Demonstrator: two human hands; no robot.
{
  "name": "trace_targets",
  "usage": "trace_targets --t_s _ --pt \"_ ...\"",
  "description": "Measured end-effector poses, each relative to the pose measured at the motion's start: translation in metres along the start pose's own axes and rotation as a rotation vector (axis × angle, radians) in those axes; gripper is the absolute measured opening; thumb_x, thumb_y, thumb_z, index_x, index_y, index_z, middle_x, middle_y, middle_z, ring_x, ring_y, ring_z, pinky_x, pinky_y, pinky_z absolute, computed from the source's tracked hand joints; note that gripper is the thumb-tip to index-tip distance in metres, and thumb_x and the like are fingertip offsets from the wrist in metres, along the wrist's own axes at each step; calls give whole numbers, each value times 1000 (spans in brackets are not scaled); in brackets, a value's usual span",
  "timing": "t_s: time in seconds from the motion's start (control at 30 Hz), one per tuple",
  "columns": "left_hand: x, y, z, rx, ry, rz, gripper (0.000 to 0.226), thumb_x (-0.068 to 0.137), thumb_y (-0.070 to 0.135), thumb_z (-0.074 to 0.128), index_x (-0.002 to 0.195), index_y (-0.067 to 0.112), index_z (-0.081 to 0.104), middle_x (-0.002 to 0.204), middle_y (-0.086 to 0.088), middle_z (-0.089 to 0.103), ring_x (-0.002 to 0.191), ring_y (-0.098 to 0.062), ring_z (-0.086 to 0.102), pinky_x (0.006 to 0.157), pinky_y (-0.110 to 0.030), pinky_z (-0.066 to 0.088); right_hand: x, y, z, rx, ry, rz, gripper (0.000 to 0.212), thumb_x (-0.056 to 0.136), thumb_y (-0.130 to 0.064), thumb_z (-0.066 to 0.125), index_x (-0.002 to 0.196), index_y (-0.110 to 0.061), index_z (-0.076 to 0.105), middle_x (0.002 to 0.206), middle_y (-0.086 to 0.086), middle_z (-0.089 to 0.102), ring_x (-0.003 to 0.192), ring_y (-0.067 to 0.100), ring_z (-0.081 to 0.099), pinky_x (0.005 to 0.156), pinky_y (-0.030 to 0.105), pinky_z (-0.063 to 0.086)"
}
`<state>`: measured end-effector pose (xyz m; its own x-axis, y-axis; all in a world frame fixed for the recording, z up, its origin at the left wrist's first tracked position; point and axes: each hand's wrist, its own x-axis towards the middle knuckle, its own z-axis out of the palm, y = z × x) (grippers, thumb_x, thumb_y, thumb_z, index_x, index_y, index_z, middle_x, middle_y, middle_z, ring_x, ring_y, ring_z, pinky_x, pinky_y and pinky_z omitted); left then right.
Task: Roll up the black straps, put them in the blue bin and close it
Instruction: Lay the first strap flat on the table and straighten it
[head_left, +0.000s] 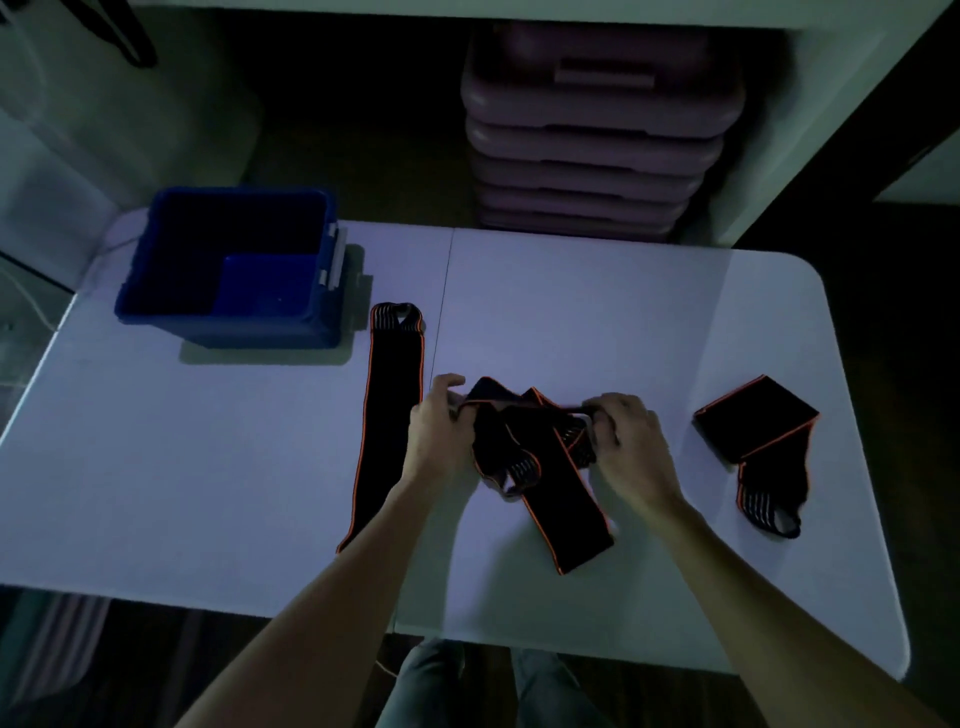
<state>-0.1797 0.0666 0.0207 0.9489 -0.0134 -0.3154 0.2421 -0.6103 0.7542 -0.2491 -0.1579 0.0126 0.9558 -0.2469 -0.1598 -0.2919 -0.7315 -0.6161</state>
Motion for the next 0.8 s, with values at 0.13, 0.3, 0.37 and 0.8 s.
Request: trace_targets --t_s 0.13,0.3,0.37,0.8 --pt "-1 -4 -2 24 65 -147 14 91 23 65 95 12 73 86 -3 70 82 -22 67 69 -29 50 16 -13 -22 215 67 -4 22 101 -19 46 88 -9 60 73 6 63 67 23 60 61 30 43" --pt "12 -5 -12 -6 122 -252 15 87 31 70 79 19 70 79 -1 68 82 -24 66 71 -31 49 25 -6 -48 234 70 -4 13 96 -19 58 88 -14 67 80 -4 68 76 7 63 64 9 43" --pt "22 -2 -16 22 181 -211 7 83 37 71 79 32 67 88 1 70 93 -26 65 86 -41 51 20 3 -52 276 53 81 13 94 -17 61 85 -12 69 80 0 69 76 12 63 68 22 46" --pt "-33 4 43 64 52 -317 36 85 41 68 67 14 53 80 -14 69 79 -31 65 69 -44 56 -47 32 -1 102 -633 250 45 91 -32 66 53 -18 44 52 3 55 54 19 60 59 32 47"
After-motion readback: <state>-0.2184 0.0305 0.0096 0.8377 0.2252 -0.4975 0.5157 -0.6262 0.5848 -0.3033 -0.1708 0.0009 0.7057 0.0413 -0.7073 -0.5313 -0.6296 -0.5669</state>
